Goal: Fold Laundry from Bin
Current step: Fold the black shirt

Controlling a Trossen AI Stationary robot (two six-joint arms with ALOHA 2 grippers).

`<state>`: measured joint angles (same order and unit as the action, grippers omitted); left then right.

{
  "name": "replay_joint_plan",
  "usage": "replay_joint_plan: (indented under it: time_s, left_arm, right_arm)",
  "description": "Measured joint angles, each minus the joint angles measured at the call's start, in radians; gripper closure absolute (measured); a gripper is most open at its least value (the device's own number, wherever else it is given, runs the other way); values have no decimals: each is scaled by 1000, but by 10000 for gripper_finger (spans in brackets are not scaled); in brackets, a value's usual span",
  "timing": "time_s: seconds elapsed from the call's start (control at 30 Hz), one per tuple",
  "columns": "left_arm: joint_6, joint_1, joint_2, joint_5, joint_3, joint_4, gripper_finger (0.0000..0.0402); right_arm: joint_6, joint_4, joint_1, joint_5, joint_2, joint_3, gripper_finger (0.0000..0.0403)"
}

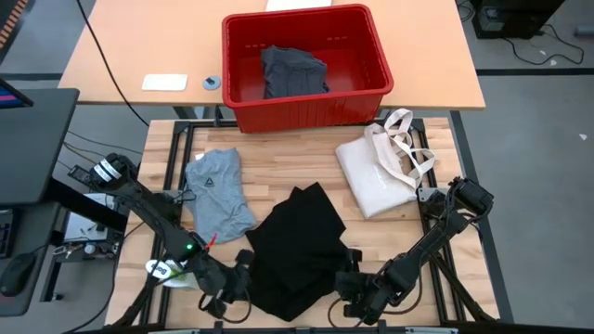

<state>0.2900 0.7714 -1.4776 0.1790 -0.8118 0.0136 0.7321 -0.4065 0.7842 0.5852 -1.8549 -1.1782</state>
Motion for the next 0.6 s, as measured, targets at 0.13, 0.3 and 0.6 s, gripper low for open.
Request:
replay_joint_plan:
  time_s: [0.13,0.3,0.6]
  left_arm:
    - [-163,-33,-37,159,-1,85,233]
    - [-324,-35,-110,297,-1,208,231]
    - [-581,-25,-264,334,-20,352,231]
  right_arm:
    - [37,0,8,42,0,0,229]
    - [88,-7,21,62,0,0,229]
    - [184,-14,32,106,-4,0,229]
